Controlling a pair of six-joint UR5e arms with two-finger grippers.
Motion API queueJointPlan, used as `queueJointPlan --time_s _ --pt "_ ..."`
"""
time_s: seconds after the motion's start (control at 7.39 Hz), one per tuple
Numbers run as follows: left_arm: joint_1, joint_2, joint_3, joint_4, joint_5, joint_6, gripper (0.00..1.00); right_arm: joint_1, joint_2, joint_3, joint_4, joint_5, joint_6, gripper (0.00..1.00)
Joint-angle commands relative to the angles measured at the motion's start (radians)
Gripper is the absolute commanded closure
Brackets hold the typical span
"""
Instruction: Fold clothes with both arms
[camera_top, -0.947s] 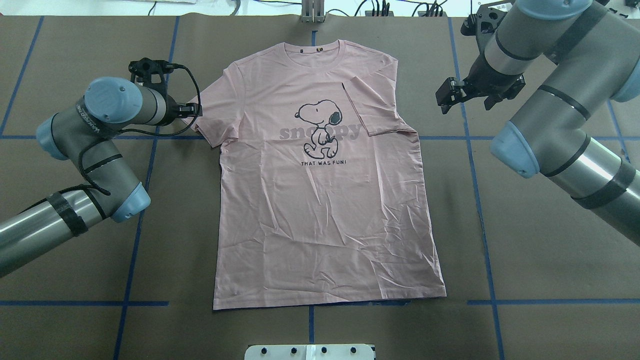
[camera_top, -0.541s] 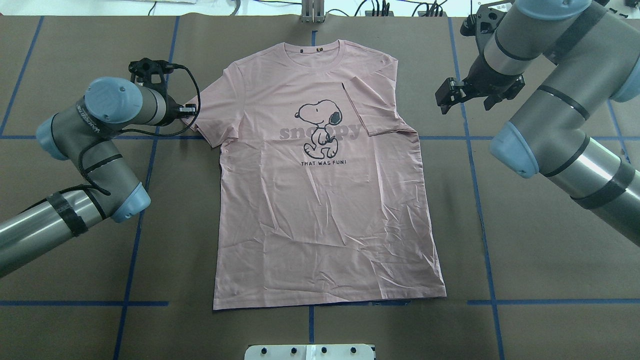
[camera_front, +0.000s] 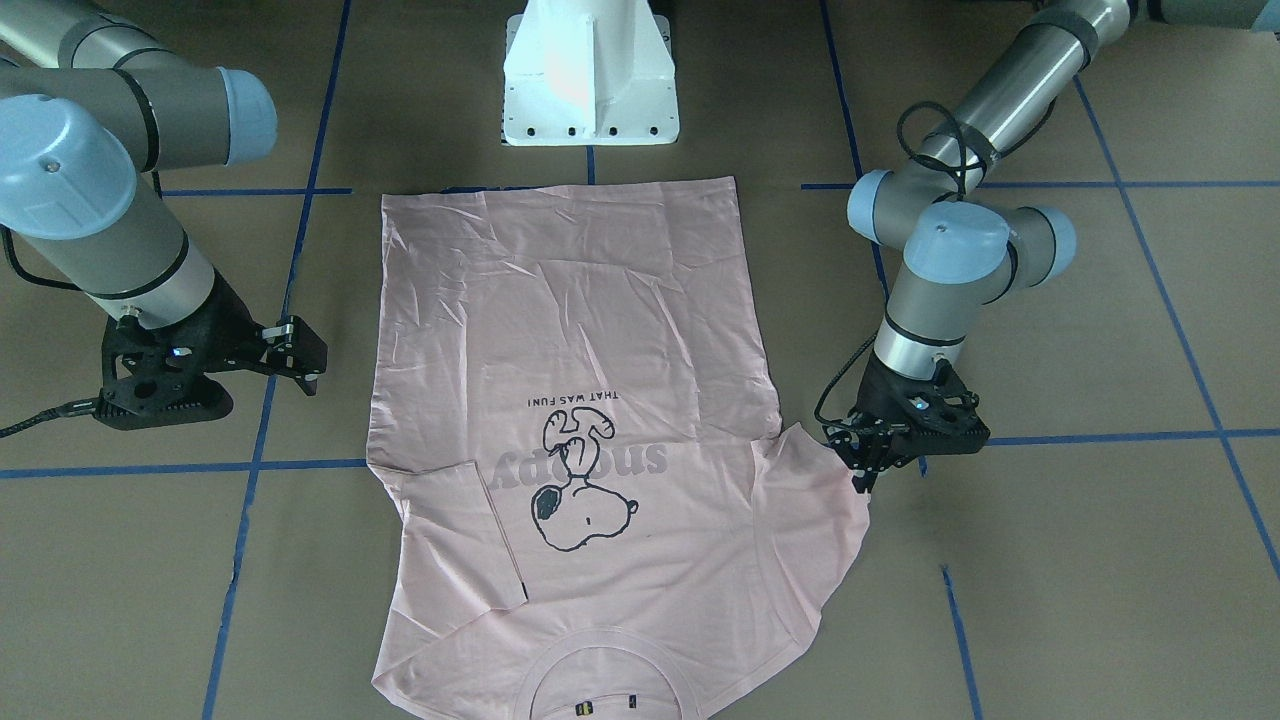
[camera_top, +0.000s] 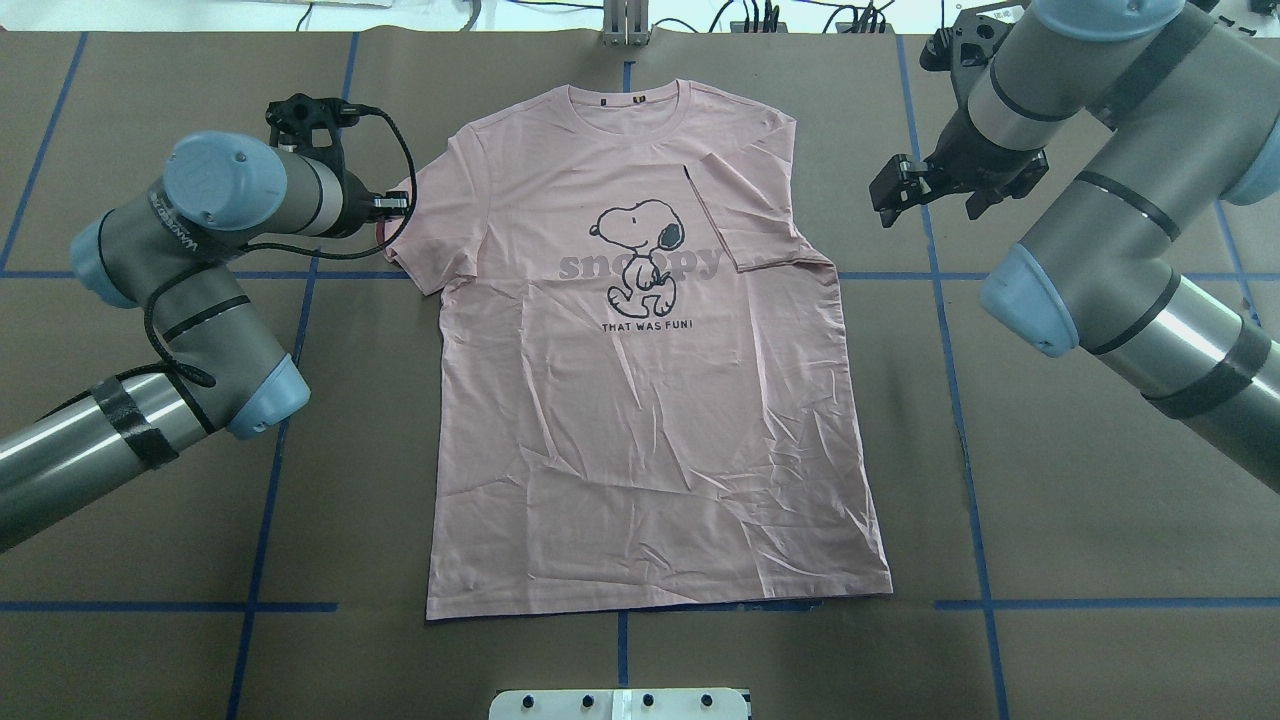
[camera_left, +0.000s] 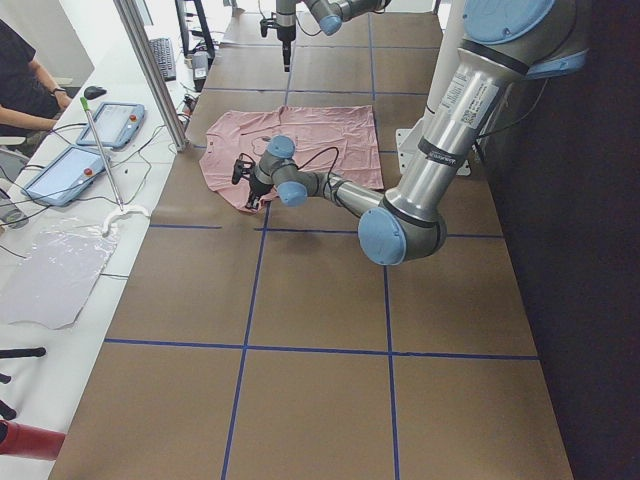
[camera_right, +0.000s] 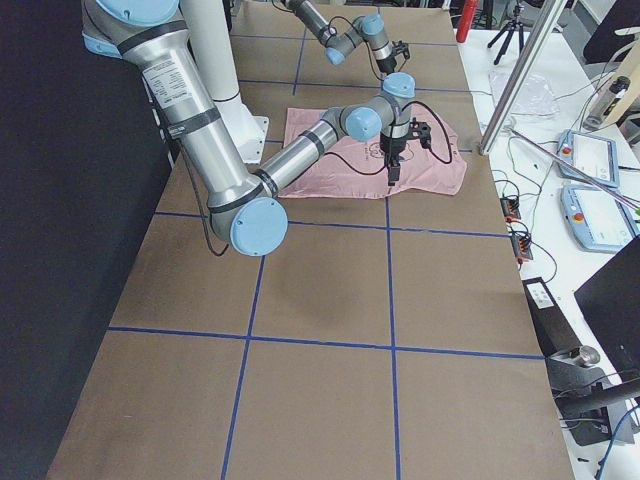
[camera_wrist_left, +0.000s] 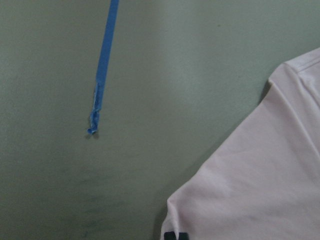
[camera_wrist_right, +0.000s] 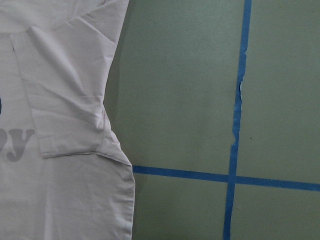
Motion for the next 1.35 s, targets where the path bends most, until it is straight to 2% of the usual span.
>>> queueJointPlan --time_s 0.0,0.41,0.54,0.81,0.95,1.08,1.22 --pt "0.022 -0.086 -0.021 0.066 -0.026 -0.152 1.00 0.001 -0.006 -0.003 0.013 0.000 -0.001 0.00" --pt "0.035 -0.345 0.224 0.061 -0.026 -0.272 1.00 0.001 -0.041 -0.003 0.083 0.003 0.002 0.00" --pt "0.041 -0.391 0.291 0.049 -0.026 -0.289 1.00 0.001 -0.041 -0.003 0.083 0.003 0.004 0.00" --pt "0.062 -0.396 0.330 0.014 -0.016 -0.315 1.00 0.001 -0.043 -0.006 0.083 0.003 0.002 0.00" --pt "0.062 -0.395 0.332 -0.012 -0.016 -0.319 0.63 0.001 -0.046 -0.009 0.085 0.001 0.002 0.00" --pt "0.062 -0.395 0.330 -0.015 -0.016 -0.315 0.01 0.001 -0.046 -0.009 0.085 0.001 0.002 0.00" --pt "0.062 -0.395 0.318 -0.015 -0.021 -0.318 0.00 0.001 -0.046 -0.009 0.083 0.001 0.004 0.00"
